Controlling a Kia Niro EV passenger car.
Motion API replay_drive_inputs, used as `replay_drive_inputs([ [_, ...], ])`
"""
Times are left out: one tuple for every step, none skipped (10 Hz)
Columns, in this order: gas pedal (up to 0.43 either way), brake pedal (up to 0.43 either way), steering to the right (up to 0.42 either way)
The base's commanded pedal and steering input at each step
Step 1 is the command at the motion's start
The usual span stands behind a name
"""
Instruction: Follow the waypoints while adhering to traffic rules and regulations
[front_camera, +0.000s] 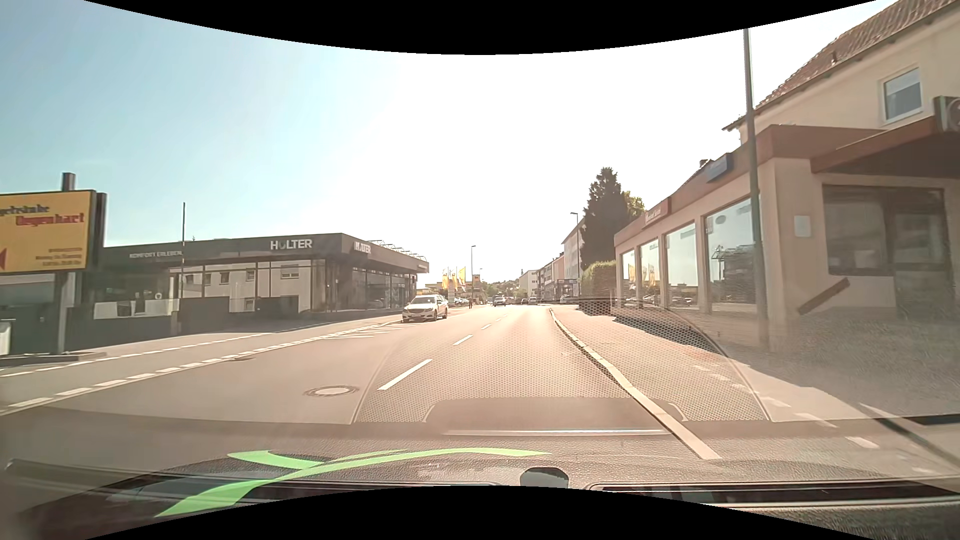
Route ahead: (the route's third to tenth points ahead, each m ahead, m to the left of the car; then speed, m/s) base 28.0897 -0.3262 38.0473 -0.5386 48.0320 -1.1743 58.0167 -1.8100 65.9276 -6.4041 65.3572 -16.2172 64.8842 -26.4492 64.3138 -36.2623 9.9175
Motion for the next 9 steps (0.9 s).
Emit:
replay_drive_inputs([
  [0.0, 0.0, 0.013],
  [0.0, 0.0, 0.017],
  [0.0, 0.0, 0.019],
  [0.0, 0.0, 0.023],
  [0.0, 0.0, 0.024],
  [0.0, 0.0, 0.024],
  [0.0, 0.0, 0.024],
  [0.0, 0.0, 0.024],
  [0.0, 0.0, 0.021],
])
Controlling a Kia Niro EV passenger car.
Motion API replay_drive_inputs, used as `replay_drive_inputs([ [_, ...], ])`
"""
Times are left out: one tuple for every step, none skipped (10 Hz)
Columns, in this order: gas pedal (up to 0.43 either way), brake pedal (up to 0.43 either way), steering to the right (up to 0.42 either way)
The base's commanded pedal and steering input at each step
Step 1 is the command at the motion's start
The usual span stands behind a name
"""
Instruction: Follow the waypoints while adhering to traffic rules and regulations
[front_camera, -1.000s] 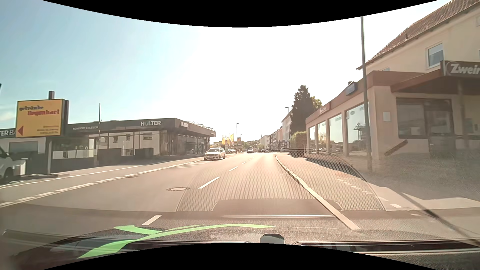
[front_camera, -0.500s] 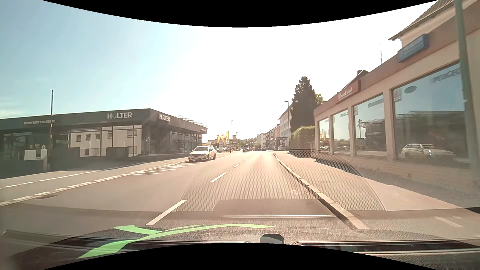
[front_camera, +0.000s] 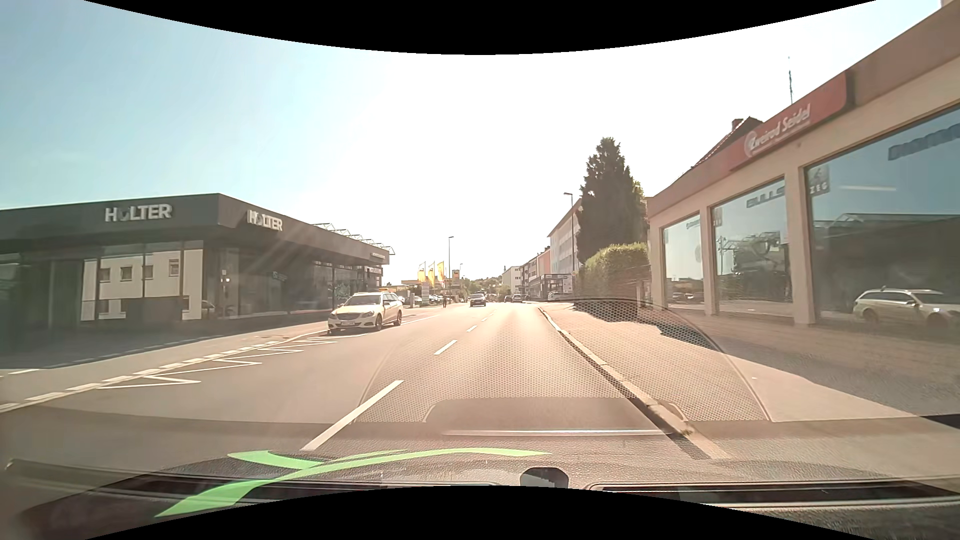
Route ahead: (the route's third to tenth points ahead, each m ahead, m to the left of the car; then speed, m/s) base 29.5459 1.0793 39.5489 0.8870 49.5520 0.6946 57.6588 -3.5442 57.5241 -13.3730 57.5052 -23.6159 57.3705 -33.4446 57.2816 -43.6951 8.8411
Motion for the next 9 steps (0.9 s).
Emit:
replay_drive_inputs([
  [0.0, 0.0, 0.016],
  [0.0, 0.0, 0.014],
  [0.0, 0.0, 0.012],
  [0.0, 0.0, 0.012],
  [0.0, 0.0, 0.012],
  [0.0, 0.0, 0.012],
  [0.0, 0.0, 0.011],
  [0.0, 0.0, 0.01],
  [0.0, 0.0, 0.01],
])
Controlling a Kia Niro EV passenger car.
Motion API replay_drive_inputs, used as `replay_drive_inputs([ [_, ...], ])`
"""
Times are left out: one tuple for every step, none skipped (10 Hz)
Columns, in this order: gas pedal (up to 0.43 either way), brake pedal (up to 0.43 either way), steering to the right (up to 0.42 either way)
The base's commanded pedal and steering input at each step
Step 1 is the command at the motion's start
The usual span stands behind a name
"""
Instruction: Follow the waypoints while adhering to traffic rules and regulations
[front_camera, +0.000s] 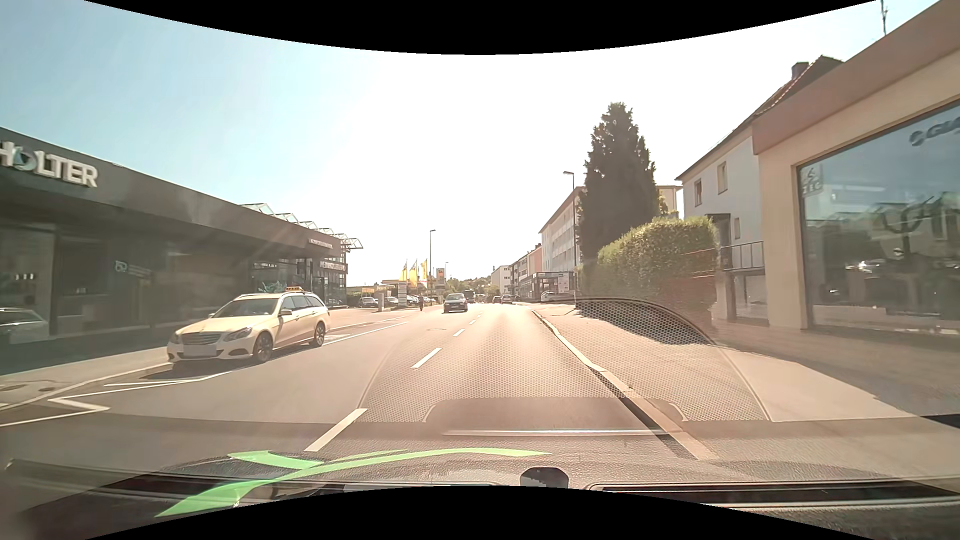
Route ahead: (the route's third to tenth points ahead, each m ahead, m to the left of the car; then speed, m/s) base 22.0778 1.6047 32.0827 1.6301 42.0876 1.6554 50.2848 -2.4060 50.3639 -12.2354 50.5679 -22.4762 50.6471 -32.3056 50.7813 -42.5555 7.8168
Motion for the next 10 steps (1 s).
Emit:
replay_drive_inputs([
  [0.0, 0.0, 0.01],
  [0.0, 0.0, 0.01],
  [0.0, 0.0, 0.01],
  [0.0, 0.0, 0.01],
  [0.0, 0.0, 0.009],
  [0.028, 0.0, 0.007],
  [0.047, 0.0, 0.006],
  [0.059, 0.0, 0.004],
  [0.067, 0.0, 0.002],
  [0.067, 0.0, -0.001],
])
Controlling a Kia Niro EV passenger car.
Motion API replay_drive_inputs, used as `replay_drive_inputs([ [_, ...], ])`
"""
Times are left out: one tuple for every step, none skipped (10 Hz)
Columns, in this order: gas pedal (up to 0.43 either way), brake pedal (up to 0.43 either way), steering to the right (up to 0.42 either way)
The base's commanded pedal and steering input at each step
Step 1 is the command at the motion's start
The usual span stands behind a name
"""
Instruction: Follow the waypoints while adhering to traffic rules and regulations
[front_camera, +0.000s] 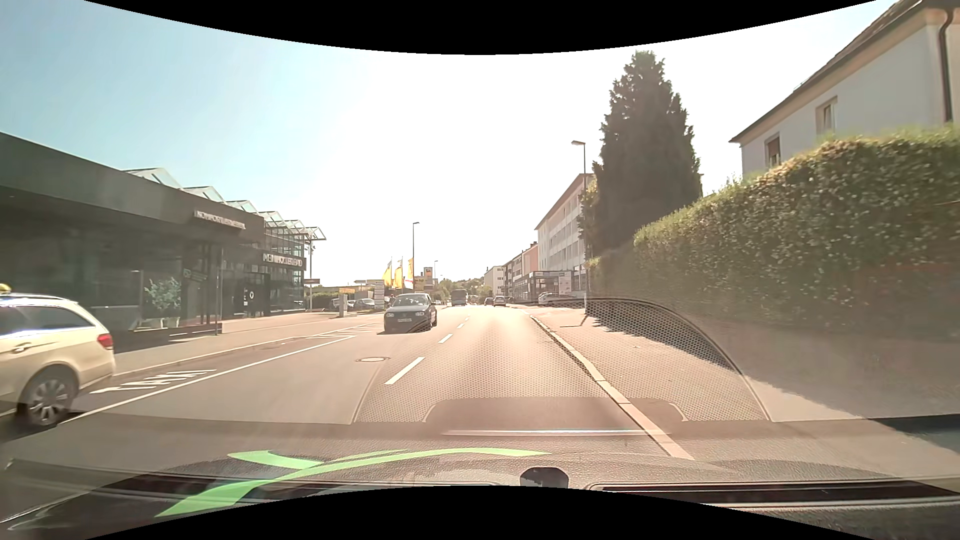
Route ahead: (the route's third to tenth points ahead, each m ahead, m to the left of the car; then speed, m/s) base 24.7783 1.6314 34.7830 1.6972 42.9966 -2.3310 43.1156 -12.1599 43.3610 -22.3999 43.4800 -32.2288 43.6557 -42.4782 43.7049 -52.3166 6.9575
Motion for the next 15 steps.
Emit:
replay_drive_inputs([
  [0.067, 0.0, -0.003],
  [0.079, 0.0, -0.007],
  [0.079, 0.0, -0.008],
  [0.079, 0.0, -0.009],
  [0.079, 0.0, -0.013],
  [0.079, 0.0, -0.015],
  [0.079, 0.0, -0.015],
  [0.079, 0.0, -0.015],
  [0.079, 0.0, -0.013],
  [0.008, 0.0, -0.01],
  [0.0, 0.0, -0.008],
  [0.0, 0.0, -0.006],
  [0.0, 0.0, -0.005],
  [0.0, 0.0, -0.004],
  [0.0, 0.0, -0.004],
])
